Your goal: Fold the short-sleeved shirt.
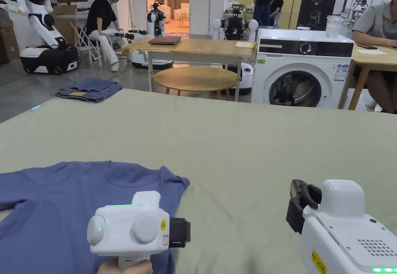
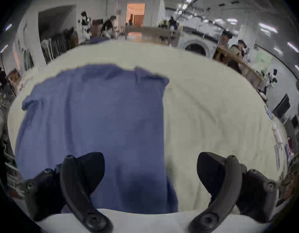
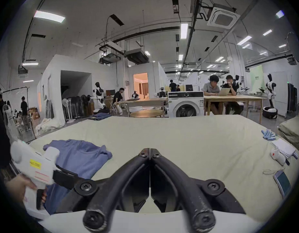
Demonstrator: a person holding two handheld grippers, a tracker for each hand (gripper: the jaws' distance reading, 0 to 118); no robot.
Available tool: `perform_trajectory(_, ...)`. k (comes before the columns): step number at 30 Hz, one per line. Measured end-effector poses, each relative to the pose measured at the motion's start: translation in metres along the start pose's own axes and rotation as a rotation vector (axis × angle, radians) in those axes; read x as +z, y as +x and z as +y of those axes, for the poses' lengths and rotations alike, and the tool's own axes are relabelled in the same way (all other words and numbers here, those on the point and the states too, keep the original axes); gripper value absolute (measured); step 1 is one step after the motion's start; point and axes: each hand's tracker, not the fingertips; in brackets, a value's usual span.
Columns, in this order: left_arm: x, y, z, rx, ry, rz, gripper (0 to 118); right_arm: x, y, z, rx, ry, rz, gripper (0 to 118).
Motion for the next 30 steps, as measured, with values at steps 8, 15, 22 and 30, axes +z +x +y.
perform_trajectory(8, -0.008, -0.019, -0.01, 0.072, 0.042, 0.06, 8, -0.001, 0.013, 0.006, 0.007, -0.009, -0.007, 0)
perform_trajectory(15, 0.035, -0.016, 0.009, 0.104, 0.262, 0.017, 4, 0.013, 0.022, 0.016, -0.038, 0.018, -0.001, 0)
perform_trajectory(22, 0.1, 0.033, 0.064, 0.04, 0.477, -0.154, 3, 0.048, 0.053, 0.036, -0.074, 0.103, -0.067, 0)
perform_trajectory(30, 0.135, 0.187, 0.093, -0.227, 0.564, -0.473, 3, 0.106, 0.106, 0.063, -0.084, 0.213, -0.208, 0)
